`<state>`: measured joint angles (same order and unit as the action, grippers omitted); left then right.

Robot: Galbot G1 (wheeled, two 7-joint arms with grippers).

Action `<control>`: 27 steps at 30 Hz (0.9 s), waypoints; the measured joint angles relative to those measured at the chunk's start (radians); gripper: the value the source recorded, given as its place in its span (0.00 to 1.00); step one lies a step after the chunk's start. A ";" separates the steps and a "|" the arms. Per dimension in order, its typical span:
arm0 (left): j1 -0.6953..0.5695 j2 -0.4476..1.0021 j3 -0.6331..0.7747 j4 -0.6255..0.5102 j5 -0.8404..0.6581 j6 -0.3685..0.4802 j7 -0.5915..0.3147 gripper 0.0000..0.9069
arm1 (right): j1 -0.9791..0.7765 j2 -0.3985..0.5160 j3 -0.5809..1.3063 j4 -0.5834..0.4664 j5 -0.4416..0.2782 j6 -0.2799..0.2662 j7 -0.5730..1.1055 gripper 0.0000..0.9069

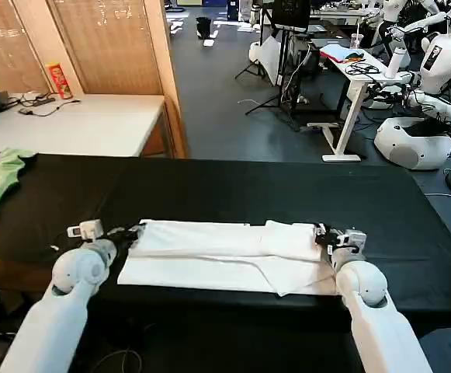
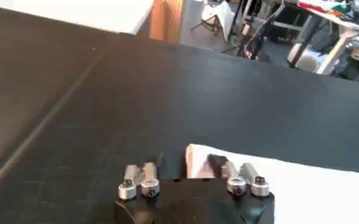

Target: Fold and organize the clothes.

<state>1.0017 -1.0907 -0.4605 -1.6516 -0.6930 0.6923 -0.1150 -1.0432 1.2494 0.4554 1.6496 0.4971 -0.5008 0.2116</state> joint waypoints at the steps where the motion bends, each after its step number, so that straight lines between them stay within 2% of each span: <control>1: 0.003 -0.001 0.005 -0.001 0.015 -0.015 0.011 0.00 | -0.005 0.007 0.001 0.004 -0.009 0.007 0.009 0.03; 7: 0.010 -0.013 0.019 -0.012 0.137 -0.072 0.025 0.00 | -0.033 0.036 0.005 0.032 -0.055 0.034 0.049 0.03; 8: 0.010 -0.014 0.019 -0.013 0.150 -0.078 0.024 0.14 | -0.037 0.039 0.006 0.036 -0.055 0.034 0.053 0.03; 9: 0.010 -0.014 0.019 -0.015 0.159 -0.083 0.022 0.40 | -0.040 0.041 0.008 0.042 -0.055 0.034 0.055 0.03; 10: 0.010 -0.015 0.019 -0.018 0.164 -0.087 0.022 0.97 | -0.044 0.042 0.011 0.047 -0.055 0.033 0.056 0.03; 11: 0.010 -0.015 0.018 -0.022 0.166 -0.091 0.022 0.97 | -0.048 0.042 0.015 0.053 -0.054 0.032 0.054 0.03; 12: 0.011 -0.015 0.018 -0.026 0.168 -0.097 0.022 0.97 | -0.052 0.042 0.018 0.058 -0.052 0.029 0.050 0.14; 13: 0.012 -0.015 0.018 -0.031 0.170 -0.103 0.022 0.97 | -0.057 0.041 0.021 0.065 -0.049 0.024 0.043 0.97; 23: 0.027 0.004 -0.001 -0.065 0.175 -0.126 0.023 0.97 | -0.105 -0.005 0.064 0.157 -0.048 0.021 -0.025 0.97; 27: 0.045 0.020 -0.025 -0.082 0.168 -0.147 0.021 0.97 | -0.140 -0.033 0.089 0.228 -0.043 0.019 -0.036 0.97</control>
<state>1.0470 -1.0704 -0.4854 -1.7332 -0.5246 0.5458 -0.0941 -1.1833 1.2167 0.5445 1.8773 0.4538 -0.4815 0.1752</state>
